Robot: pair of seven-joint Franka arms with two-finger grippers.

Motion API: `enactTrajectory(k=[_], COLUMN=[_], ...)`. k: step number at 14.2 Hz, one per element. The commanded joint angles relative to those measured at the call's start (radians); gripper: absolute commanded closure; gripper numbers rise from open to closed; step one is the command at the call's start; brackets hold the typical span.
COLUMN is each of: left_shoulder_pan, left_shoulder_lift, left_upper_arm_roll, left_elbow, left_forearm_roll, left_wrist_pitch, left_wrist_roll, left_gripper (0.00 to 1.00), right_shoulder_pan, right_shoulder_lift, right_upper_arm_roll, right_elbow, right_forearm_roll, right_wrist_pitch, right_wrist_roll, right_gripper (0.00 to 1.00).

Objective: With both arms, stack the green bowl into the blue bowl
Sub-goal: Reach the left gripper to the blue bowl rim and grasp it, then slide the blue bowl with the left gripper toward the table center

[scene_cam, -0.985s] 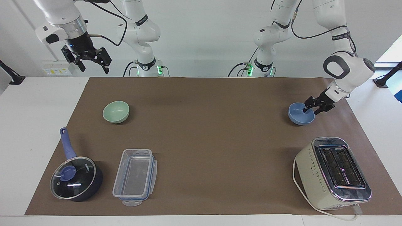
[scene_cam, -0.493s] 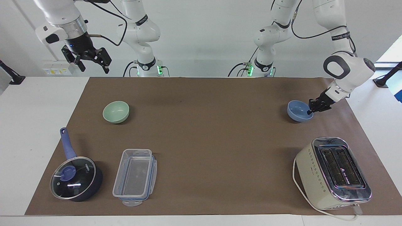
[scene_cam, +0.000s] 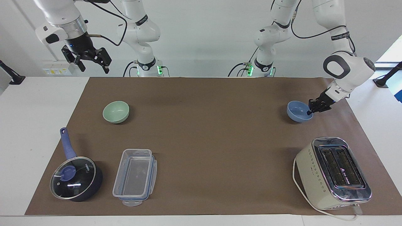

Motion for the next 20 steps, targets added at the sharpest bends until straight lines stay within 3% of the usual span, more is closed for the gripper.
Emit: enactTrajectory(k=[1, 4, 9, 14, 16, 20], left_shoulder_pan=[-0.091, -0.243, -0.510, -0.778, -0.847, -0.943], left_shoulder_lift=[-0.094, -0.143, -0.125, 0.001, 0.064, 0.124], left_upper_arm_roll=[0.004, 0.002, -0.001, -0.006, -0.007, -0.009], left_elbow=[-0.026, -0.063, -0.051, 0.096, 0.166, 0.177], left_forearm_roll=[-0.021, -0.021, 0.059, 0.162, 0.162, 0.157], left_wrist_pitch=[-0.042, -0.023, 0.062, 0.057, 0.062, 0.126], left_wrist_roll=[-0.063, -0.246, -0.676, -1.140, -1.234, -1.254], left_gripper=[1.00, 1.00, 1.00, 1.00, 1.00, 1.00], right_shoulder_pan=[-0.007, -0.007, -0.007, -0.007, -0.007, -0.007], right_shoulder_lift=[-0.018, -0.018, -0.018, -0.018, -0.018, -0.018], right_upper_arm_roll=[0.004, 0.004, 0.004, 0.004, 0.004, 0.004], right_elbow=[-0.023, -0.023, -0.023, -0.023, -0.023, -0.023], right_forearm_roll=[0.011, 0.011, 0.011, 0.011, 0.011, 0.011], right_wrist_pitch=[0.018, 0.018, 0.018, 0.018, 0.018, 0.018], right_wrist_roll=[-0.013, -0.013, -0.013, -0.013, -0.015, -0.015], right_gripper=[0.00, 0.00, 0.00, 0.00, 0.00, 0.00])
